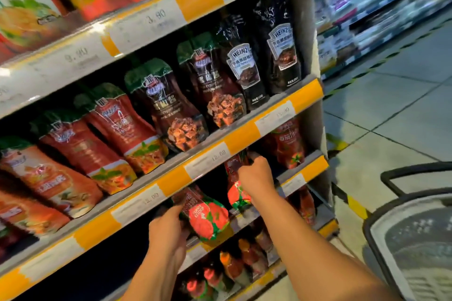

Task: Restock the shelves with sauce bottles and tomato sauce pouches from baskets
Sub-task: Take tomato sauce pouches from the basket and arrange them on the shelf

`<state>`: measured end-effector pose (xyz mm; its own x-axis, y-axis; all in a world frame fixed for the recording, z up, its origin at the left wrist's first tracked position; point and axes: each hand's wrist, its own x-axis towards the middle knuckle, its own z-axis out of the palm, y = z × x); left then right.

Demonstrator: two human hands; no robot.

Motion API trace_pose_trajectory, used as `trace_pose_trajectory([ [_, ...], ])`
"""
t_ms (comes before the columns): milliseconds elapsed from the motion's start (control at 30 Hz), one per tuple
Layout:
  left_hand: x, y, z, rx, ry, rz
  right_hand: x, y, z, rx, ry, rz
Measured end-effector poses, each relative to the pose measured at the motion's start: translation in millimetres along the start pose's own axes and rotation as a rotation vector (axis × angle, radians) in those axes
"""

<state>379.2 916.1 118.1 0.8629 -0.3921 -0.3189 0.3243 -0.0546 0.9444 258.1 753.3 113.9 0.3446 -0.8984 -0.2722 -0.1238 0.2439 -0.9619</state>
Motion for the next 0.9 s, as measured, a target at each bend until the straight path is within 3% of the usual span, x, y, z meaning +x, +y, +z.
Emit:
trace_pose_trajectory([
  [167, 29, -8, 21, -0.106, 0.066, 0.050, 16, 1, -18, 0.082, 0.001, -0.048],
  [500, 63, -29, 74, 0.055, -0.006, 0.204, 38, 9, -16, 0.146, -0.083, -0.091],
  [600, 73, -41, 66, 0.181, -0.009, 0.247, 45, 13, -12, 0.113, -0.100, -0.077],
  [733, 85, -58, 51, 0.570, -0.098, 0.358, 49, 13, -13, 0.072, -0.089, -0.096],
  [900, 85, -65, 48, 0.634, -0.094, 0.383, 51, 9, -20, 0.043, 0.022, -0.121],
])
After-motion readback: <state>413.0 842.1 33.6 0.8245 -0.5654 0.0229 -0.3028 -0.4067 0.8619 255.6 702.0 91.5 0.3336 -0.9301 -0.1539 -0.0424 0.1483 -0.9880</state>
